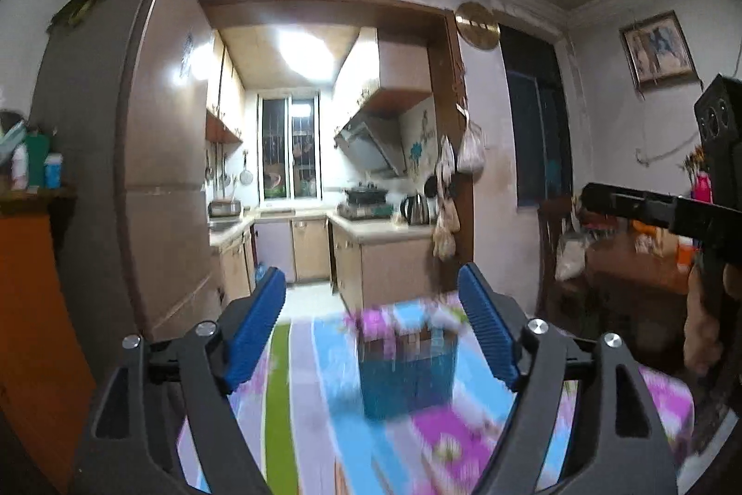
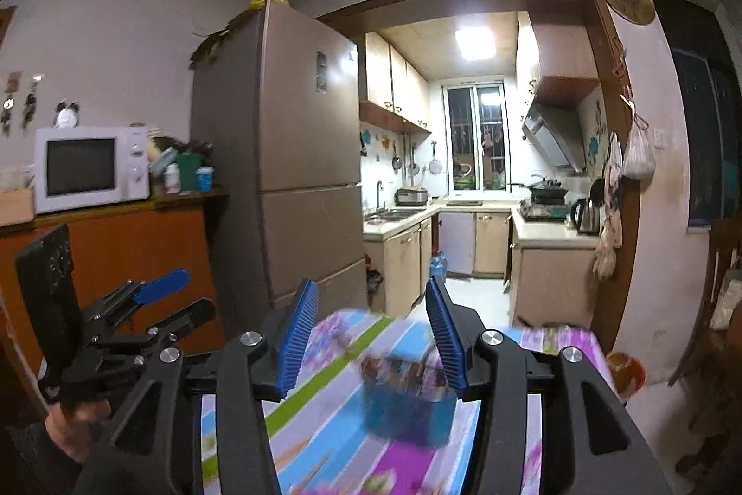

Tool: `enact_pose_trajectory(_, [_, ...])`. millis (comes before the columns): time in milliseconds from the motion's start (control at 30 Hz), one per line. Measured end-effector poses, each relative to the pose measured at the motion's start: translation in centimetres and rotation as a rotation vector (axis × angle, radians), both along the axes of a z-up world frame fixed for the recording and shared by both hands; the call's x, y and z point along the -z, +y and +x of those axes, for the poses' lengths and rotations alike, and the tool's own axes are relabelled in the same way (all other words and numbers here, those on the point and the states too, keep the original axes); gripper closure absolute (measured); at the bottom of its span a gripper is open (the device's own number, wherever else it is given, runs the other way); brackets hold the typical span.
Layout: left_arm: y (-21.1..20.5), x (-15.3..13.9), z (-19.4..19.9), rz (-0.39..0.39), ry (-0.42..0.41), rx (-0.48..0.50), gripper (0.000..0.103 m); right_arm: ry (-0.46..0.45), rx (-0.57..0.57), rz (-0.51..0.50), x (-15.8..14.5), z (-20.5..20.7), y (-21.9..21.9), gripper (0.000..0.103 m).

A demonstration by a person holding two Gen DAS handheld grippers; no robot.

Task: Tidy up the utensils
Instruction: 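Move both open grippers back down to the chopsticks on the tablecloth, then close the right gripper on a chopstick while the left gripper grasps another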

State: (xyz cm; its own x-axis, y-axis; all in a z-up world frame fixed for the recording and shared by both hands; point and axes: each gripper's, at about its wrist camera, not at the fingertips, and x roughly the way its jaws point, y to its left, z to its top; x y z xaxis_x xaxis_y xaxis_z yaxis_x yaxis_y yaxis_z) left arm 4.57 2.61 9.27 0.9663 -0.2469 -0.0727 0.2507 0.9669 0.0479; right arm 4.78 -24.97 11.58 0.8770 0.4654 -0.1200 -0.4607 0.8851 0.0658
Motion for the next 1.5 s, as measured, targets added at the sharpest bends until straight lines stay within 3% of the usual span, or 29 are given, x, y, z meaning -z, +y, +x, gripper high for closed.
enact_pose_trajectory(133, [1.5, 7.8, -3.3, 0.049, 0.116, -0.062, 0.029, 0.12, -0.004, 0.008, 8.3, -4.0, 0.9, 0.053])
enact_pose_trajectory(200, [2.9, 11.1, -3.7, 0.024, 0.202, -0.083, 0.029, 0.213, -0.007, 0.017, 13.2, -5.5, 1.8, 0.054])
enact_pose_trajectory(300, [4.8, 14.9, -4.5, -0.015, 0.29, -0.12, 0.03, 0.293, -0.011, -0.011, 17.9, -6.8, 3.8, 0.06])
enact_pose_trajectory(433, [4.0, 17.6, -5.3, 0.027, 0.349, -0.071, 0.05, 0.339, -0.036, -0.07, 21.6, -8.3, 6.5, 0.066])
enact_pose_trajectory(567, [2.1, 20.0, -4.9, 0.079, 0.395, -0.035, 0.072, 0.341, -0.05, -0.1, 22.5, -8.6, 8.1, 0.066])
enact_pose_trajectory(633, [1.6, 20.9, -4.5, 0.069, 0.41, -0.027, 0.076, 0.332, -0.048, -0.113, 22.6, -8.8, 8.7, 0.066])
enact_pose_trajectory(867, [0.8, 23.4, -4.9, 0.109, 0.416, -0.032, 0.079, 0.353, -0.034, -0.128, 23.8, -8.6, 9.2, 0.066])
enact_pose_trajectory(1133, [1.1, 24.1, -4.8, 0.093, 0.395, -0.037, 0.08, 0.359, -0.013, -0.141, 25.1, -7.7, 10.7, 0.066])
enact_pose_trajectory(1367, [0.9, 24.3, -5.1, 0.086, 0.369, -0.026, 0.087, 0.343, 0.055, -0.153, 26.1, -7.4, 11.2, 0.087])
enact_pose_trajectory(1500, [1.0, 24.4, -5.1, 0.079, 0.365, -0.014, 0.09, 0.341, 0.078, -0.135, 26.1, -7.2, 11.1, 0.09])
